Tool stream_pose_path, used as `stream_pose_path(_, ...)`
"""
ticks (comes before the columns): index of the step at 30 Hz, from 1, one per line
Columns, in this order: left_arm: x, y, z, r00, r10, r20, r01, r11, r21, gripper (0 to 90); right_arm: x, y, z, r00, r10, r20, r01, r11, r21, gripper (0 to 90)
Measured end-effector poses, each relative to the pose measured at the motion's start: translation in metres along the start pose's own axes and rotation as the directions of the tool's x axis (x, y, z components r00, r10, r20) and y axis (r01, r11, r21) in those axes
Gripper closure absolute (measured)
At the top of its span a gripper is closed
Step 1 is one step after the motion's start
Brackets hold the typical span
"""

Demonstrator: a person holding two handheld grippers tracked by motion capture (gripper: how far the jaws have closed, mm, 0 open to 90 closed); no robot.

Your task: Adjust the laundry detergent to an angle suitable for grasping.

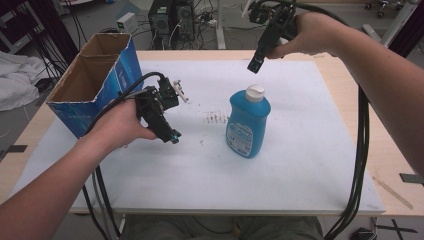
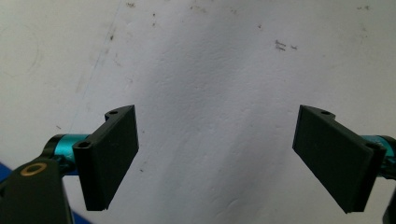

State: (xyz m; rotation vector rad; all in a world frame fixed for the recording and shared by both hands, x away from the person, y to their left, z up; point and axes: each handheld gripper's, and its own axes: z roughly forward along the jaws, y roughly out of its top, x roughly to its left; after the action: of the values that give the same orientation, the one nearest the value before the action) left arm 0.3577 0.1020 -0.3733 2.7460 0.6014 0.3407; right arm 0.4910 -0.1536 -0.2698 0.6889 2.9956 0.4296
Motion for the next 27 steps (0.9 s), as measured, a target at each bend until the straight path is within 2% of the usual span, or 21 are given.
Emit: stream_pose_path(27, -0.0003, -0.0002, -0.0021, 1.0, 0.0, 0.008, 0.0, 0.9999, -0.014, 14.3, -0.0001, -0.0037, -0.0068, 1.0, -0.002, -0.003, 0.002, 1.0, -0.026, 21.0)
